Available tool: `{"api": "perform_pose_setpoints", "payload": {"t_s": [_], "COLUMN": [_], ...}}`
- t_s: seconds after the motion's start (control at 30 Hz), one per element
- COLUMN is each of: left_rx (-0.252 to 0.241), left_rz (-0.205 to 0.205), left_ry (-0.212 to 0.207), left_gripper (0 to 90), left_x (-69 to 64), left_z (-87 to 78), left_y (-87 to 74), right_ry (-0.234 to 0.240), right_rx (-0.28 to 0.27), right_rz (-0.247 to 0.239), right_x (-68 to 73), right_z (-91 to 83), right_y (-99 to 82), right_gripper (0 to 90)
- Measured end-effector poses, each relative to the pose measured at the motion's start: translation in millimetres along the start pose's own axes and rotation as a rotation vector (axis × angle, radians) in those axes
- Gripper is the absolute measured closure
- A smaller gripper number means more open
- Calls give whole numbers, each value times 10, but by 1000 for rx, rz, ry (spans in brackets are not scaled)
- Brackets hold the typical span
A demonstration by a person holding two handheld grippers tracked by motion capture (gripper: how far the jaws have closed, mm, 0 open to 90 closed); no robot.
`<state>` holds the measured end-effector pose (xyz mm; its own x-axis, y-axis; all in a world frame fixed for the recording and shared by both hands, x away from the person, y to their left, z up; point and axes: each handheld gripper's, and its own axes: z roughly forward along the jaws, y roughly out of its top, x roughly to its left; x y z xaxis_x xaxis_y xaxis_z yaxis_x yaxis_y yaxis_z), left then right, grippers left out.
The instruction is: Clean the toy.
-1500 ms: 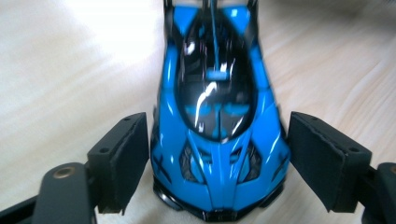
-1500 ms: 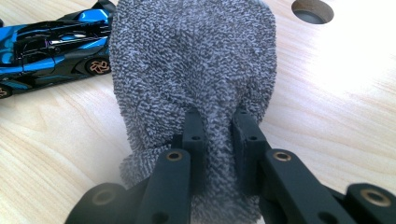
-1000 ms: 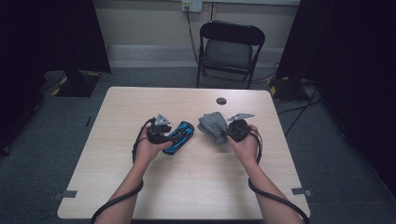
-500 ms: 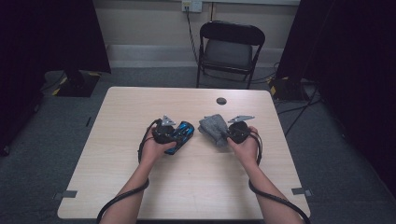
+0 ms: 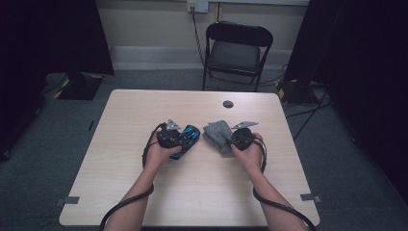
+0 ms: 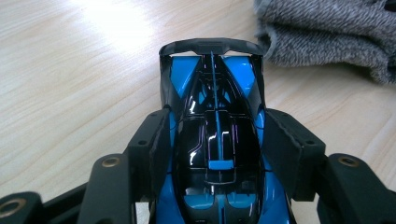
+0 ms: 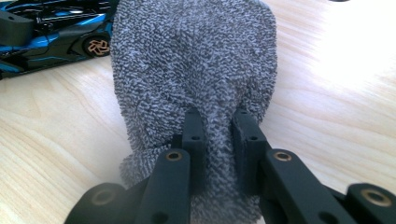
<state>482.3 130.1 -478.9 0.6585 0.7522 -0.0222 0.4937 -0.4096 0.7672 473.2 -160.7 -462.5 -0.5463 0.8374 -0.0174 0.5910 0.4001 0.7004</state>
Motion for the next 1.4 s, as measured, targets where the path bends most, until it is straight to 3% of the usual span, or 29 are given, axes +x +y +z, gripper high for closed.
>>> {"api": "perform_pose_setpoints", "payload": {"t_s": [0.2,0.53,0.8,1.17,1.4], "left_rx": [-6,-17,-13,-11,-10], "left_rz": [-2,-4,-6,-3,-1], "left_ry": [0,-4,-3,0,-1], "left_gripper": [426,426,426,426,426], "left_x": [2,11,5,1,2], "left_z": [-4,-3,-2,-5,-5], "left_y": [-11,-25,-20,-21,-18], "right_ry": [19,73,141,291,349], "right_rx": [25,39,31,21,19], "right_rz": [-69,-108,-114,-145,-172], "right_x": [175,364,523,916,1062], "right_z": [85,105,109,117,108], "right_y": [3,-8,-46,-43,-55], "right_gripper": [772,773,774,778,778]}}
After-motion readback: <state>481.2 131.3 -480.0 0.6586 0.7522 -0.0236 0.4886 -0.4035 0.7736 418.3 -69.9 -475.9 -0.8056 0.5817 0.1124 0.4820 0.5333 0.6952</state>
